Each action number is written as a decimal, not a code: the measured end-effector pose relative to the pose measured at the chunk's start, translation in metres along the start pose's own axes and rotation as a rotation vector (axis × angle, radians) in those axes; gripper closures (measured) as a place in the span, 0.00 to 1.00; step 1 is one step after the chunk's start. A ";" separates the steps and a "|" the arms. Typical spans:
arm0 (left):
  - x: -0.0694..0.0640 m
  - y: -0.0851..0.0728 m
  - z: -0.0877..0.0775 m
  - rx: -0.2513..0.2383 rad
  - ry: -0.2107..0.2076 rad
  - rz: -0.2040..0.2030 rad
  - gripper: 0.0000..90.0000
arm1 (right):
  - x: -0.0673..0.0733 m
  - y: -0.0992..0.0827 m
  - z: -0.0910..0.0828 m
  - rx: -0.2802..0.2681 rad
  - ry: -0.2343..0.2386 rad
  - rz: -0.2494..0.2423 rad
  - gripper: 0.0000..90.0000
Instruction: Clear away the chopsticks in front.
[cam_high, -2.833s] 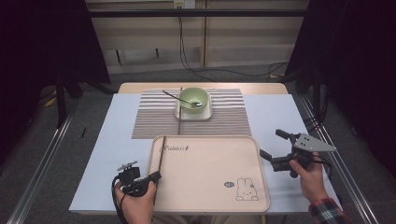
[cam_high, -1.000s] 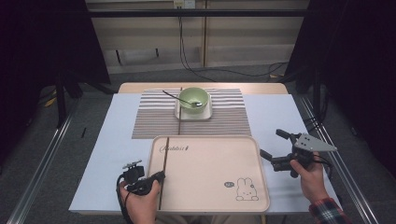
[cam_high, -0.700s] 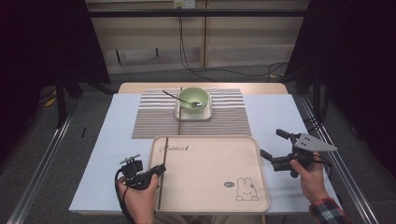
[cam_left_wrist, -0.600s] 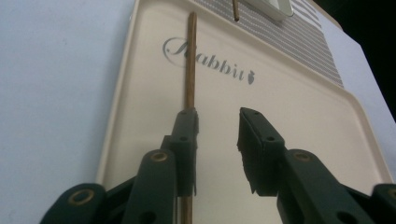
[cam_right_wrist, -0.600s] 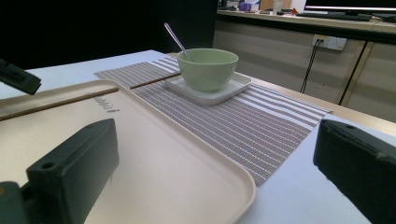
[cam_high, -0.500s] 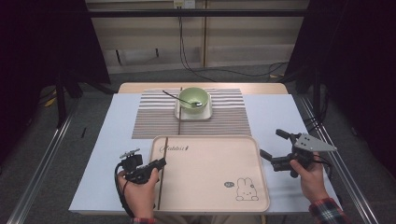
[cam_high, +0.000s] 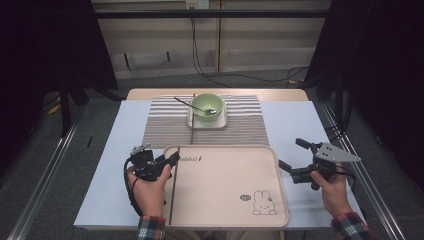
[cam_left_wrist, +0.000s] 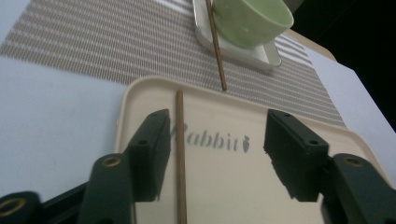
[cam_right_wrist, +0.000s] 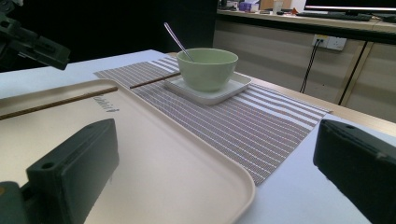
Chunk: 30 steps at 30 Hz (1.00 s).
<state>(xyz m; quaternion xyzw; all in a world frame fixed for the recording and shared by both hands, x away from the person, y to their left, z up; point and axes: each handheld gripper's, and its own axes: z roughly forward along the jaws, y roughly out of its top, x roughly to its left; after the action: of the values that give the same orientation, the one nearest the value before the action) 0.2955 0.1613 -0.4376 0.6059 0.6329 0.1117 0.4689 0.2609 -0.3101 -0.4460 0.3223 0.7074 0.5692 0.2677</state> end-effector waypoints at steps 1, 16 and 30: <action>0.000 0.002 0.001 -0.003 -0.011 -0.014 0.42 | 0.000 0.000 0.000 0.000 -0.002 0.001 0.00; -0.003 0.028 0.034 -0.047 -0.014 0.125 0.18 | -0.001 0.000 0.000 0.004 0.006 -0.009 0.00; -0.006 0.048 0.068 -0.035 0.022 0.142 0.14 | -0.001 0.000 0.000 0.002 0.004 -0.006 0.00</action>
<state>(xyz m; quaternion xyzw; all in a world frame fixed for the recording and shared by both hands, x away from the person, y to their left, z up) 0.3754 0.1387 -0.4372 0.6398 0.5913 0.1623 0.4634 0.2614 -0.3107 -0.4459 0.3195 0.7094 0.5683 0.2676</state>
